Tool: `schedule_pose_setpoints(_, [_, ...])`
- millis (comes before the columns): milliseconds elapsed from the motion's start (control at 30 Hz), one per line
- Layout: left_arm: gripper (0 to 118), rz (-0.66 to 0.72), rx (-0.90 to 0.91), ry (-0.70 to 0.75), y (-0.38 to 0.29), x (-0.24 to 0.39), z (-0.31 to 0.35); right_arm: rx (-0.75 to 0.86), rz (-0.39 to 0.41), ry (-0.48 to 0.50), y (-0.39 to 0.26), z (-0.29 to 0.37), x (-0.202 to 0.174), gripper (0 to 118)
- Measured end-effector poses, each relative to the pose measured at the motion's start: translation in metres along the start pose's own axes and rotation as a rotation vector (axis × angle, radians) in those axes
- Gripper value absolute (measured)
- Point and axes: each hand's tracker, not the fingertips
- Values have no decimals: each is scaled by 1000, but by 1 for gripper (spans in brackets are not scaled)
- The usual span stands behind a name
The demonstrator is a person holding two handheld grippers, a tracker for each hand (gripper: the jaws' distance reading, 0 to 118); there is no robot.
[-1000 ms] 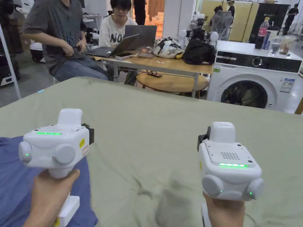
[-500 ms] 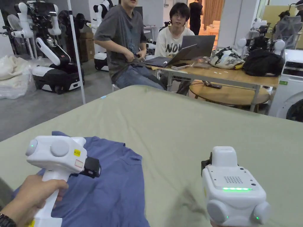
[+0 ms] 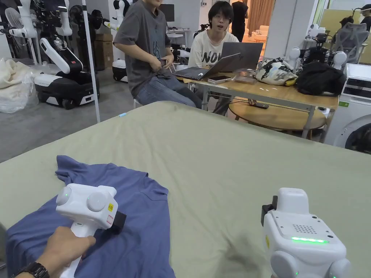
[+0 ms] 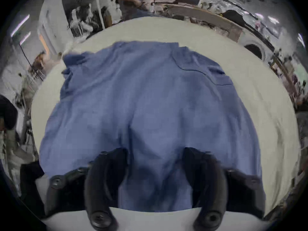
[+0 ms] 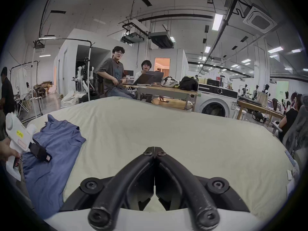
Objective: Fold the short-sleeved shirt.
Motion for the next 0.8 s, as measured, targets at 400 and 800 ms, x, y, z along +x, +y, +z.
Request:
schedule_pose_setpoints(400, [0,43,294,-102,25,7,88,13,-27,-42,4,14,34,0])
schedule_pose_setpoints(800, [0,-171,594,-441,109,175,219,72,-51,-164,17,52,109,0])
